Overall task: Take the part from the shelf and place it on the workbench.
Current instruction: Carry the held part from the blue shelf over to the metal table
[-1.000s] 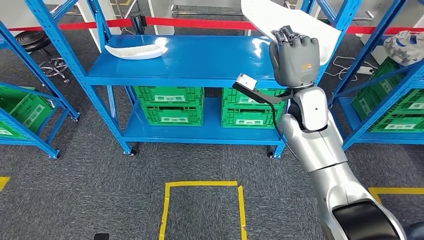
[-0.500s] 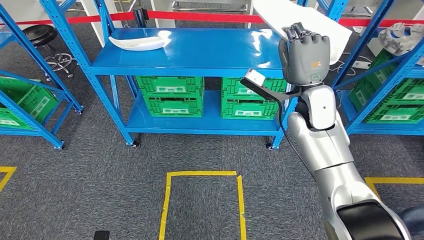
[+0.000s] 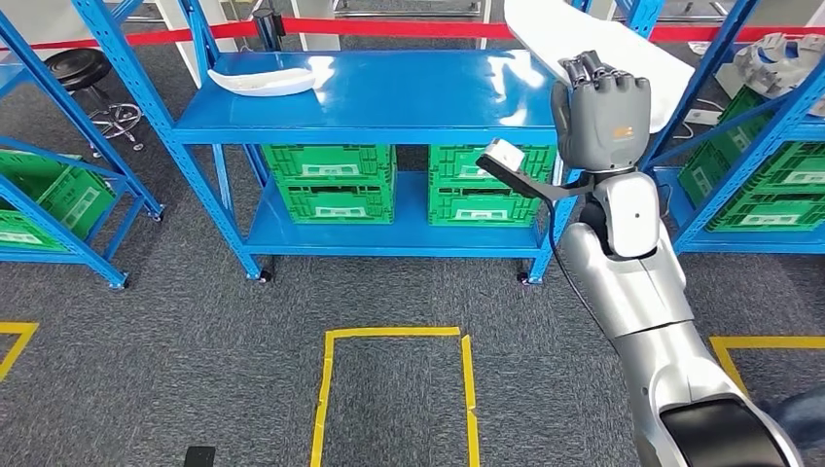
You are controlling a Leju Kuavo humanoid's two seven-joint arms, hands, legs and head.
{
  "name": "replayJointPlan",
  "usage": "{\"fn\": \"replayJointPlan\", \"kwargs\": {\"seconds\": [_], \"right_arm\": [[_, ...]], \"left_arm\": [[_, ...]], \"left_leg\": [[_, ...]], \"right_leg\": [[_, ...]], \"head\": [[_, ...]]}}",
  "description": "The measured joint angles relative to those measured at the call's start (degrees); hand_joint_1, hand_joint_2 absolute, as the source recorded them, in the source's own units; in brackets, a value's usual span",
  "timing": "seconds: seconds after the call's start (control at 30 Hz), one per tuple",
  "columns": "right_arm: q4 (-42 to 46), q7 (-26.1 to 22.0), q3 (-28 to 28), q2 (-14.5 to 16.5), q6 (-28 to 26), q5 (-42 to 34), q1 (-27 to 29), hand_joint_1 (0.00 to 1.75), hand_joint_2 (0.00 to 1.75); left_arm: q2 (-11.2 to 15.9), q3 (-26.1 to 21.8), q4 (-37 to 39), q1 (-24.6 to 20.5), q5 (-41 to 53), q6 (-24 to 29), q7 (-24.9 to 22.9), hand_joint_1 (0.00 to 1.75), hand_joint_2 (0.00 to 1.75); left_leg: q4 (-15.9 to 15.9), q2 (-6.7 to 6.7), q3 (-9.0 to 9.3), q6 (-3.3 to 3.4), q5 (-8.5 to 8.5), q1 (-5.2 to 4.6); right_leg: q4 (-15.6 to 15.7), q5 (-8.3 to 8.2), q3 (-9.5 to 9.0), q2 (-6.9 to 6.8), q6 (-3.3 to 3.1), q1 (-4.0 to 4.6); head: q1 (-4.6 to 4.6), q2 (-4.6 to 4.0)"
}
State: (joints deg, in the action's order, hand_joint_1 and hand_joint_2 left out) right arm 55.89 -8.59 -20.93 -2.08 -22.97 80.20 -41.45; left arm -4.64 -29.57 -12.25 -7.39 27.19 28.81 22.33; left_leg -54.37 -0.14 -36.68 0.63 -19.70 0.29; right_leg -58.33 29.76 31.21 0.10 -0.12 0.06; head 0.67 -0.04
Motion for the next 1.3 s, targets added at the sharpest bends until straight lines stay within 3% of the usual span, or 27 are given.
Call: {"fn": "replayJointPlan", "kwargs": {"seconds": [0.1, 0.13, 0.17, 0.2, 0.27, 0.3, 0.37, 0.43, 0.5, 0.53, 0.6, 0.67, 0.7, 0.73, 0.83, 0.87, 0.93, 0.97, 1.03, 1.1, 1.17, 1.2, 1.23, 1.3], "right_arm": [[0.39, 0.01, 0.22, -0.17, 0.06, 0.07, 0.62, 1.75, 1.75], [0.44, 0.01, 0.25, -0.2, 0.09, 0.1, 0.98, 1.75, 1.75], [0.48, 0.02, 0.27, -0.21, 0.13, 0.15, 1.31, 1.75, 1.75], [0.54, 0.03, 0.28, -0.21, 0.16, 0.23, 1.52, 1.75, 1.75], [0.84, 0.09, 0.29, -0.21, 0.24, 0.49, 1.66, 1.75, 1.75], [1.05, 0.1, 0.29, -0.19, 0.3, 0.67, 1.7, 1.75, 1.75], [1.52, 0.2, 0.37, -0.17, 0.43, 0.87, 1.97, 1.75, 1.75], [1.98, 0.31, 0.49, -0.02, 0.57, 0.92, 2.15, 1.75, 1.75], [2.49, 0.36, 0.52, 0.29, 0.71, 0.96, 2.14, 1.75, 1.75], [2.78, 0.38, 0.53, 0.39, 0.77, 0.99, 2.12, 1.75, 1.75], [3.22, 0.51, 0.54, 0.49, 0.97, 1.14, 2.18, 1.75, 1.75], [3.48, 0.66, 0.54, 0.49, 1.13, 1.33, 2.36, 1.75, 1.75], [3.65, 0.71, 0.54, 0.49, 1.15, 1.41, 2.45, 1.75, 1.75], [3.93, 0.75, 0.55, 0.49, 1.15, 1.45, 2.51, 1.75, 1.75], [5.1, 0.81, 0.69, 0.45, 1.22, 1.54, 2.51, 1.75, 1.75], [5.41, 0.79, 0.75, 0.42, 1.3, 1.59, 2.54, 1.75, 1.75], [5.9, 0.72, 0.8, 0.45, 1.44, 1.73, 2.64, 1.75, 1.75], [6.15, 0.7, 0.82, 0.47, 1.48, 1.82, 2.65, 1.75, 1.75], [6.55, 0.55, 0.85, 0.38, 1.65, 1.97, 2.52, 1.75, 1.75], [6.66, 0.18, 0.9, -0.21, 2.07, 1.99, 2.55, 1.75, 1.75], [6.65, -0.43, 0.96, -1.06, 2.35, 1.69, 2.83, 1.75, 1.75], [6.64, -0.83, 1.01, -1.48, 2.36, 1.39, 2.9, 1.75, 1.75], [6.64, -1.23, 1.05, -1.91, 2.36, 1.01, 2.84, 1.75, 1.75], [6.64, -1.94, 1.24, -2.83, 2.28, 0.2, 2.52, 1.75, 1.75]], "left_arm": [[-0.05, 0.0, 0.03, -0.2, 0.14, -0.02, -0.12, 0.0, 1.75], [-0.06, -0.01, 0.04, -0.21, 0.14, -0.02, -0.13, 0.0, 1.75], [-0.07, -0.01, 0.05, -0.17, 0.14, -0.02, -0.11, 0.0, 1.75], [-0.1, -0.01, 0.07, -0.13, 0.13, -0.03, -0.07, 0.0, 1.75], [-0.15, -0.01, 0.06, -0.09, 0.11, -0.04, 0.07, 0.0, 1.75], [-0.07, -0.01, 0.03, -0.08, 0.1, -0.07, 0.14, 0.0, 1.75], [0.01, -0.02, 0.0, 0.02, 0.1, -0.12, 0.25, 0.0, 1.75], [-0.01, -0.02, 0.03, 0.38, 0.1, -0.19, 0.3, 0.0, 1.75], [0.03, -0.03, 0.07, 0.75, 0.1, -0.22, 0.28, 0.0, 1.75], [0.03, -0.03, 0.08, 0.79, 0.09, -0.25, 0.29, 0.0, 1.75], [0.02, -0.03, 0.08, 0.73, 0.09, -0.36, 0.36, 0.0, 1.75], [0.01, -0.03, 0.08, 0.74, 0.08, -0.48, 0.44, 0.0, 1.75], [0.01, -0.03, 0.08, 0.78, 0.08, -0.51, 0.46, 0.0, 1.75], [0.01, -0.03, 0.07, 0.79, 0.09, -0.53, 0.45, 0.0, 1.75], [0.06, -0.03, 0.03, 0.57, 0.29, -0.58, 0.43, 0.0, 1.75], [0.08, -0.03, 0.02, 0.49, 0.35, -0.6, 0.42, 0.0, 1.75], [0.1, -0.03, 0.02, 0.5, 0.39, -0.61, 0.4, 0.0, 1.75], [0.1, -0.03, 0.02, 0.58, 0.4, -0.61, 0.38, 0.0, 1.75], [0.01, -0.03, 0.03, 0.53, 0.51, -0.6, 0.38, 0.0, 1.75], [-0.11, -0.03, 0.03, 0.29, 0.8, -0.61, 0.4, 0.0, 1.75], [-0.2, -0.03, 0.04, 0.2, 1.07, -0.73, 0.45, 0.0, 1.75], [-0.25, -0.03, 0.04, 0.24, 1.21, -0.84, 0.46, 0.0, 1.75], [-0.31, -0.02, 0.05, 0.27, 1.36, -0.93, 0.46, 0.0, 1.75], [-0.48, 0.0, 0.05, 0.2, 1.71, -1.04, 0.43, 0.0, 1.75]], "left_leg": [[1.18, -0.29, 0.2, 0.01, 0.96, 0.52], [1.05, -0.58, -0.13, -0.22, 1.09, 0.72], [0.8, -0.95, -0.56, -0.51, 1.21, 0.98], [0.36, -1.4, -1.13, -0.92, 1.32, 1.33], [-1.24, -2.37, -2.66, -2.08, 1.35, 2.14], [-2.31, -2.93, -3.51, -2.79, 1.23, 2.31], [-3.67, -3.93, -4.65, -3.89, 1.12, 2.29], [-3.49, -4.75, -5.05, -4.59, 1.64, 2.34], [-4.49, -3.83, -5.89, -4.83, 0.91, 2.42], [-6.79, -2.78, -6.95, -4.76, -0.72, 2.32], [-14.78, -0.79, -9.85, -4.36, -5.59, 1.98], [-20.88, -0.24, -11.43, -3.9, -8.52, 1.74], [-20.95, -0.14, -10.67, -3.55, -8.59, 1.55], [-18.71, 0.12, -8.75, -3.05, -7.85, 1.25], [-8.51, 2.99, -1.68, -1.43, -5.78, -0.17], [-6.98, 3.53, -0.78, -1.18, -5.72, -0.56], [-6.38, 2.67, -0.78, -0.96, -5.59, -0.82], [-6.0, 2.04, -0.65, -0.74, -5.35, -0.71], [-5.09, 0.9, -0.27, -0.14, -4.83, -0.34], [-4.76, -0.33, -0.26, 0.33, -4.54, -0.18], [-4.82, -1.83, -0.49, 0.52, -4.45, -0.31], [-4.9, -2.61, -0.56, 0.55, -4.41, -0.38], [-5.02, -3.45, -0.61, 0.53, -4.37, -0.42], [-5.34, -5.02, -0.73, 0.33, -4.27, -0.49]], "right_leg": [[-9.17, 5.63, 3.99, 0.08, 0.82, -0.5], [-12.13, 6.9, 5.32, 0.07, 1.19, -0.85], [-13.32, 7.09, 5.83, 0.07, 1.61, -1.26], [-12.34, 6.23, 5.28, 0.09, 2.1, -1.73], [-6.14, 3.39, 1.91, 0.85, 3.23, -2.71], [-3.48, 2.45, 0.65, 1.74, 3.5, -3.01], [-2.39, 2.21, 0.27, 2.71, 2.68, -3.09], [-3.28, 1.97, 0.93, 1.94, 1.0, -2.92], [-3.38, 1.36, 1.24, 1.02, -0.12, -2.79], [-3.34, 1.05, 1.43, 0.5, -0.55, -2.69], [-3.32, 0.66, 1.84, -0.61, -1.03, -2.24], [-3.32, 0.52, 2.15, -1.98, -1.19, -1.75], [-3.32, 0.5, 2.22, -2.65, -1.22, -1.55], [-3.32, 0.51, 2.22, -3.32, -1.22, -1.39], [-3.26, 0.67, 2.05, -5.23, -0.87, -0.96], [-3.17, 0.7, 1.97, -5.79, -0.6, -0.88], [-2.71, 0.65, 1.63, -6.85, 0.08, -0.84], [-2.62, 0.78, 1.42, -6.72, 0.45, -0.9], [-4.69, 2.42, 2.16, -4.23, 0.93, -0.98], [-11.22, 5.78, 5.33, -1.11, 1.05, -1.01], [-17.23, 7.67, 8.57, -0.26, 1.05, -0.9], [-17.56, 7.03, 8.97, -0.15, 0.96, -0.85], [-15.5, 5.3, 8.16, 0.06, 0.8, -0.83], [-7.62, 1.31, 4.52, 1.73, 0.39, -0.81]], "head": [[0.08, 0.0], [0.09, 0.0], [0.09, 0.0], [0.09, 0.0], [0.12, 0.0], [0.2, 0.0], [0.12, 0.0], [-0.09, 0.0], [-0.29, 0.0], [-0.42, 0.0], [-0.6, 0.0], [-0.6, 0.0], [-0.6, 0.0], [-0.6, 0.0], [-0.58, 0.0], [-0.57, 0.0], [-0.57, 0.0], [-0.54, 0.0], [-0.45, 0.0], [-0.37, 0.0], [-0.36, 0.0], [-0.36, 0.0], [-0.36, 0.0], [-0.39, 0.0]]}}
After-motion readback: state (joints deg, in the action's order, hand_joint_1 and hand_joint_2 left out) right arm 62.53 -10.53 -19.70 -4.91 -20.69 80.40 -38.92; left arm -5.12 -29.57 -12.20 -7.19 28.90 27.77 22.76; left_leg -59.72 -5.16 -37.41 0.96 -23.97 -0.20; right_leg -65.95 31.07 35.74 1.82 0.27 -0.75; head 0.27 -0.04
